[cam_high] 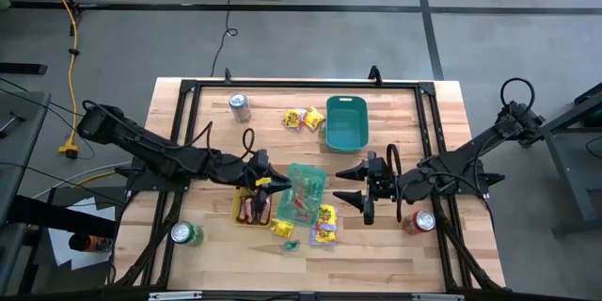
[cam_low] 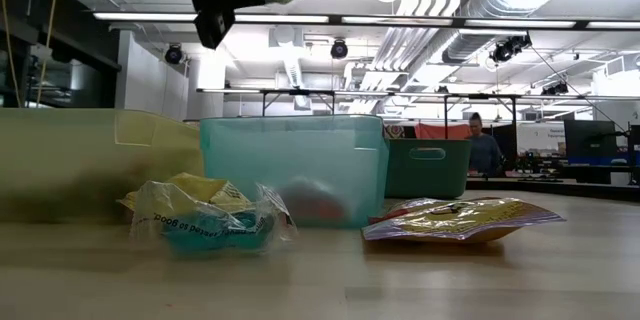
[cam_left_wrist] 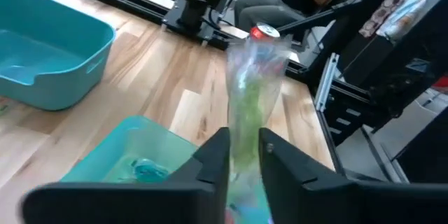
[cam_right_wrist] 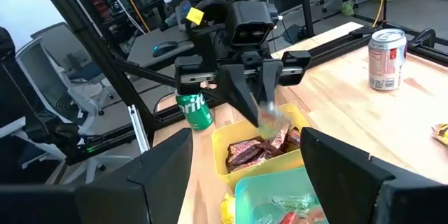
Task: Sort candy
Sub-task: Put the green gummy into the light blue bin, then put the blue gummy into the light blue bin, then put the green gummy into the light blue bin
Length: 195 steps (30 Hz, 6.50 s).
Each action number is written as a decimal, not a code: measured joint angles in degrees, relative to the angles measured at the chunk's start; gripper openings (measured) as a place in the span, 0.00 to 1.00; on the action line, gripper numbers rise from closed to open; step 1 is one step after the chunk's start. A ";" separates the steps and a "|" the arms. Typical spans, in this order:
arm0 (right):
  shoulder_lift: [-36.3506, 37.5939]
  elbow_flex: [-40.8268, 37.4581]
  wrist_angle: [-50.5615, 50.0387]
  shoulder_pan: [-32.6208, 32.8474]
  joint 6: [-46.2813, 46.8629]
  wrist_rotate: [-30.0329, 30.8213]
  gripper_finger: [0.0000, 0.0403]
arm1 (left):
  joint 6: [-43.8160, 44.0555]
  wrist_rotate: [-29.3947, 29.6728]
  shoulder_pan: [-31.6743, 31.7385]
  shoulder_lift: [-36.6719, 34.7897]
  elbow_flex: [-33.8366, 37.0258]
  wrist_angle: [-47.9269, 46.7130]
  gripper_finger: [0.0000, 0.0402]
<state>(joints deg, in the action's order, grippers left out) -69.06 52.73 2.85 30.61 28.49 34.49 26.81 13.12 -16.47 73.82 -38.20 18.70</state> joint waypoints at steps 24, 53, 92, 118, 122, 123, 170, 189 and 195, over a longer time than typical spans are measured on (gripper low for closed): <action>-0.47 0.00 10.86 -2.97 1.66 -1.75 0.65 | -4.47 -6.98 0.00 -0.07 -8.81 1.26 0.49; -43.66 39.44 -29.90 -4.18 -24.77 -23.74 0.65 | -5.50 10.10 5.31 -15.09 -8.79 -27.55 0.49; -56.31 47.75 -43.24 -1.30 -29.04 -20.92 0.06 | -1.79 9.79 5.04 -14.32 -8.72 -31.23 0.49; -6.60 -4.89 -13.39 8.29 13.44 1.02 0.00 | -4.02 9.79 3.43 -14.36 -8.72 -29.83 0.49; -8.19 -8.89 5.80 5.87 7.87 1.07 0.00 | -4.10 8.44 1.32 -14.36 -8.72 -27.68 0.49; -8.74 -9.39 9.62 4.87 6.06 1.05 0.00 | -4.11 6.98 0.69 -14.36 -8.72 -27.17 0.49; -28.76 2.21 11.91 -12.22 -6.27 -10.28 0.00 | -1.36 10.16 -8.26 -14.91 8.52 11.53 0.00; -28.35 2.21 7.63 -14.14 -2.94 -17.06 0.51 | -0.38 10.17 -8.26 -14.91 8.52 11.13 0.00; -23.69 6.02 -1.01 -15.25 -6.63 -18.22 0.59 | -0.38 10.33 -8.26 -14.91 8.52 11.17 0.00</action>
<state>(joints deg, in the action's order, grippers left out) -92.75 58.75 1.84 15.36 21.86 16.27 26.44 23.44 -24.73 58.92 -29.67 29.87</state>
